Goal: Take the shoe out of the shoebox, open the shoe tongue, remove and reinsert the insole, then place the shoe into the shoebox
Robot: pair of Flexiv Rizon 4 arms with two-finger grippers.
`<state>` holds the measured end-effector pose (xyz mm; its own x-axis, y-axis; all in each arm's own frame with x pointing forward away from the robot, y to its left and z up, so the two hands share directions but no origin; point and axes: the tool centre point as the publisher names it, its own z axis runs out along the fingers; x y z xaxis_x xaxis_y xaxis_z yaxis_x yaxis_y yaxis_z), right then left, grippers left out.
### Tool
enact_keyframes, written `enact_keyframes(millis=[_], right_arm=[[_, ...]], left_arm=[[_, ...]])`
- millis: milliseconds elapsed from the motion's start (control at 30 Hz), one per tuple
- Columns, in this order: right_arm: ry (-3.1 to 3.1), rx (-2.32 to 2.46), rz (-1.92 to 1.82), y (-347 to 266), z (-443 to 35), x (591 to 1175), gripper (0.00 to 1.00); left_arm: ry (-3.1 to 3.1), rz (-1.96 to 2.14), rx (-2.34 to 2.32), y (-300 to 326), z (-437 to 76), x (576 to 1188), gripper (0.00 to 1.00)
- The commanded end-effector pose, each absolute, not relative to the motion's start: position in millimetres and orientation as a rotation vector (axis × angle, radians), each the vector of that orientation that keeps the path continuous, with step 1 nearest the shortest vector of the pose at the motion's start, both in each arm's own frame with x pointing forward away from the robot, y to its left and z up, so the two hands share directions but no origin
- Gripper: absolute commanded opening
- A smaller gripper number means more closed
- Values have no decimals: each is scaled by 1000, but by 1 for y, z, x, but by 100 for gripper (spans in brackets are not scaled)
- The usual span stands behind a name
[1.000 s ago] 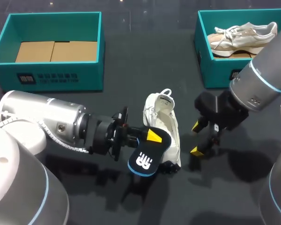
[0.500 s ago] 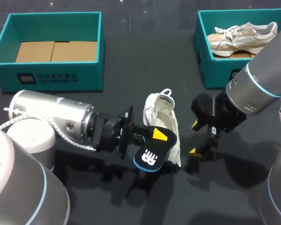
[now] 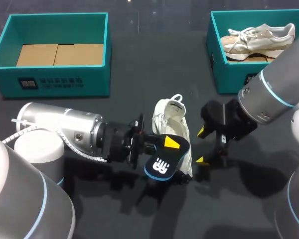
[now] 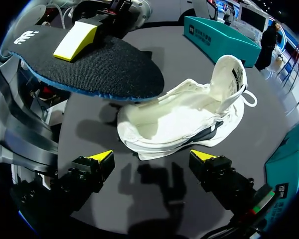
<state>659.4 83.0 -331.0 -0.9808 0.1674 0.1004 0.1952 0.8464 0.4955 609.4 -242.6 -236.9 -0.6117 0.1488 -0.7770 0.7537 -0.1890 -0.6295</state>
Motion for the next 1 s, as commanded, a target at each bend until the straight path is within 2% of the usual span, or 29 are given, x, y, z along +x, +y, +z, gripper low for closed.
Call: enact_keyframes(millis=[33,1000], right_arm=[[-2983,-327,-786,89,-342,662,100],[-3089,-321,-769,83,-353,672,100]], left_arm=[[1642,-1851,1043,-248,-240,610,0],[1661,-1899,1012,-248,-242,609,0]])
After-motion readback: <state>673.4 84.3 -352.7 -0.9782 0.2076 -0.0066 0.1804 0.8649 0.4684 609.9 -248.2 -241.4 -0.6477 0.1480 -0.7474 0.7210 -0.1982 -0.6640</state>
